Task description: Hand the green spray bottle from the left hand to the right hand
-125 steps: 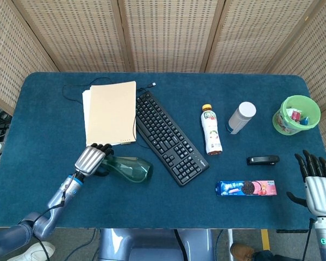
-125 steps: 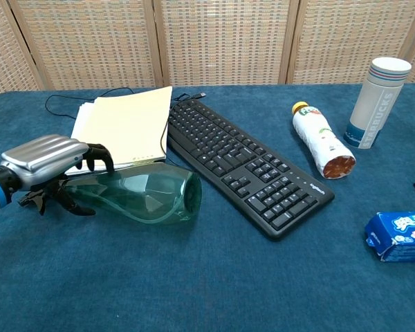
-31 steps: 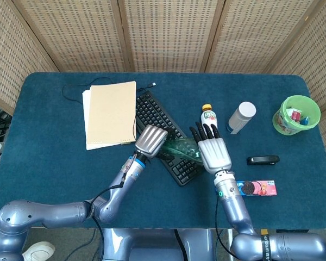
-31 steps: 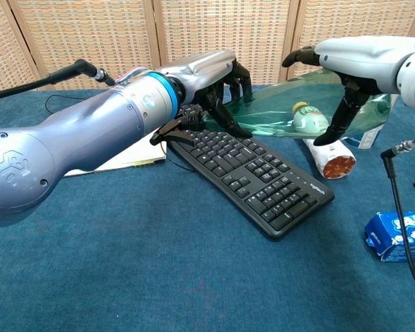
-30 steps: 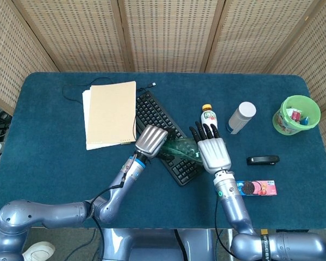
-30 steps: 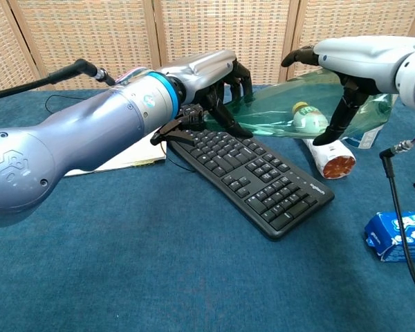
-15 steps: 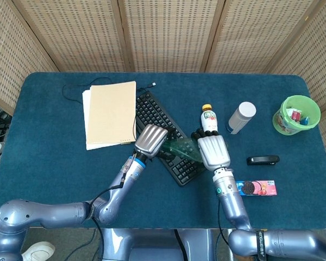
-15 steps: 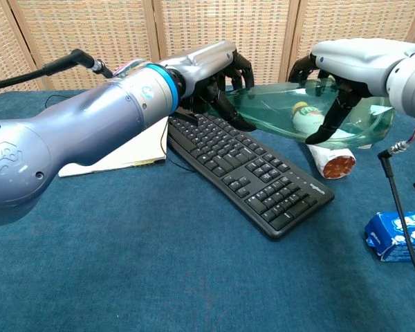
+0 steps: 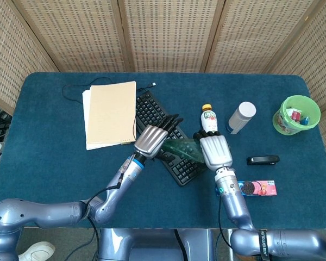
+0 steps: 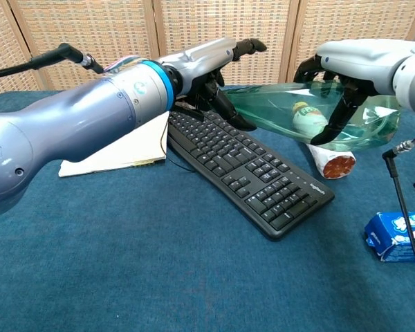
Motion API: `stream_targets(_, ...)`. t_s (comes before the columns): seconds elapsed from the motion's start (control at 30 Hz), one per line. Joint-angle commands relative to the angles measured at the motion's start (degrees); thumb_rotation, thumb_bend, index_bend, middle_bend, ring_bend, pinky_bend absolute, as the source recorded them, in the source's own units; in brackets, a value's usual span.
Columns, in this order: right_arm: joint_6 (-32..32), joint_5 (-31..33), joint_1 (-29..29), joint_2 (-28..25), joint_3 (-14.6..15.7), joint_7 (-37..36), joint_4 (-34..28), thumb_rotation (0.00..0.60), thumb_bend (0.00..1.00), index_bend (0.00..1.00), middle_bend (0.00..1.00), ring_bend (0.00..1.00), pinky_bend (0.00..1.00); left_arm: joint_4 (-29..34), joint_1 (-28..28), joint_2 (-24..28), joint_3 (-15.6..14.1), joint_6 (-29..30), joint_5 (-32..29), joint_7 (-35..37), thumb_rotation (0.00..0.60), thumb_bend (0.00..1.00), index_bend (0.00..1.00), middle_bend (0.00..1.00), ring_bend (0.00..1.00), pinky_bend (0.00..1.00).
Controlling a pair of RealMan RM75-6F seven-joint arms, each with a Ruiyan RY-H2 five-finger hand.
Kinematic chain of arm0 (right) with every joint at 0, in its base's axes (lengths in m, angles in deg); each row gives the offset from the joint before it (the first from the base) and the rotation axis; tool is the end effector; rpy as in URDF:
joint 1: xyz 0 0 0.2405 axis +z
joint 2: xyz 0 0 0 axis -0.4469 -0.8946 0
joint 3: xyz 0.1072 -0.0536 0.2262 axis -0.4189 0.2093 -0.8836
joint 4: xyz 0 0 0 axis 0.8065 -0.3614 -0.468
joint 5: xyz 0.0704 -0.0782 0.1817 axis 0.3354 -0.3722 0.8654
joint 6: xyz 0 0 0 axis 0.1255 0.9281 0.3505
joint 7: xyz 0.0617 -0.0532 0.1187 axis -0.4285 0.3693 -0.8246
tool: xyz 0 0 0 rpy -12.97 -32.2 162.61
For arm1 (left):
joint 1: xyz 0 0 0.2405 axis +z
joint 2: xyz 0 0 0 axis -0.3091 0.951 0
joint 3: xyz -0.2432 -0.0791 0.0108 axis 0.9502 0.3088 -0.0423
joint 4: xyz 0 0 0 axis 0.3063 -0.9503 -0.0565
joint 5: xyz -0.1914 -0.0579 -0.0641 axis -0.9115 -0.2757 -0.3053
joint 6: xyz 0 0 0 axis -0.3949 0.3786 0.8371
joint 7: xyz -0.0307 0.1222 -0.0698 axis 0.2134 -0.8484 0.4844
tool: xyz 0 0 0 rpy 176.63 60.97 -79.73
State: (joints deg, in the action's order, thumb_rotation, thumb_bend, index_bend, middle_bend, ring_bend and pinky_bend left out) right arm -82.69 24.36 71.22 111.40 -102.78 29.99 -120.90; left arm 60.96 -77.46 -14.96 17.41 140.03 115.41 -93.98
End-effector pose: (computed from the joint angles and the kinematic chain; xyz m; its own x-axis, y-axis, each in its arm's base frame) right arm -0.0971 -0.3193 0.0419 0.4864 -0.1447 0.8617 -0.8698 -0.1741 0.4617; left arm 0.0090 0.3620 -0.0567 0.2674 0.2044 0.9417 0.8415 -0.5257 -0.1249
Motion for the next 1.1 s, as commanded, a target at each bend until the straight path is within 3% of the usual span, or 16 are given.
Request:
stream_targets(0.03, -0.02, 0.04, 0.0, -0.09, 0.06, -0.13, -0.02, 0.6, 0.32, 0.66, 0.36, 0.42, 0.5, 0.37, 0.09, 0.25, -0.01, 0.17, 0.05, 0.21, 0.6, 0.07, 0.0, 0.0, 0.02, 0.18)
stream_targets(0.27, -0.55, -0.49, 0.16, -0.08, 0.64, 0.31, 0.12, 0.6, 0.32, 0.66, 0.36, 0.42, 0.5, 2.46, 0.58, 1.34, 0.23, 0.39, -0.06, 1.45, 0.6, 0.01, 0.0, 0.0, 0.0, 0.15)
stream_targets(0.53, -1.91, -0.54, 0.24, 0.36, 0.78, 1.13, 0.68, 0.6, 0.33, 0.66, 0.36, 0.43, 0.5, 7.81, 2.17, 5.14, 0.5, -0.11, -1.07, 3.5, 0.6, 0.01, 0.0, 0.0, 0.0, 0.08)
stream_targets(0.83, -2.66, -0.46, 0.3, 0.61, 1.41, 2.34, 1.13, 0.6, 0.33, 0.66, 0.36, 0.43, 0.5, 15.47, 5.97, 14.06, 0.23, -2.18, 0.3, 9.91, 0.6, 0.01, 0.0, 0.0, 0.0, 0.01)
stream_targets(1.03, -2.6, 0.16, -0.11, 0.54, 1.51, 1.83, 2.19, 0.6, 0.33, 0.66, 0.36, 0.43, 0.5, 18.07, 10.59, 20.72, -0.52, -0.05, 4.7, 16.21, 0.6, 0.01, 0.0, 0.0, 0.0, 0.01)
stream_targets(1.1, -2.34, 0.78, -0.67, 0.36, 0.8, -0.05, 2.63, 0.6, 0.33, 0.66, 0.36, 0.43, 0.5, 19.53, 14.77, 24.93, -2.28, 3.73, 5.03, 15.88, 0.6, 0.01, 0.0, 0.0, 0.0, 0.0)
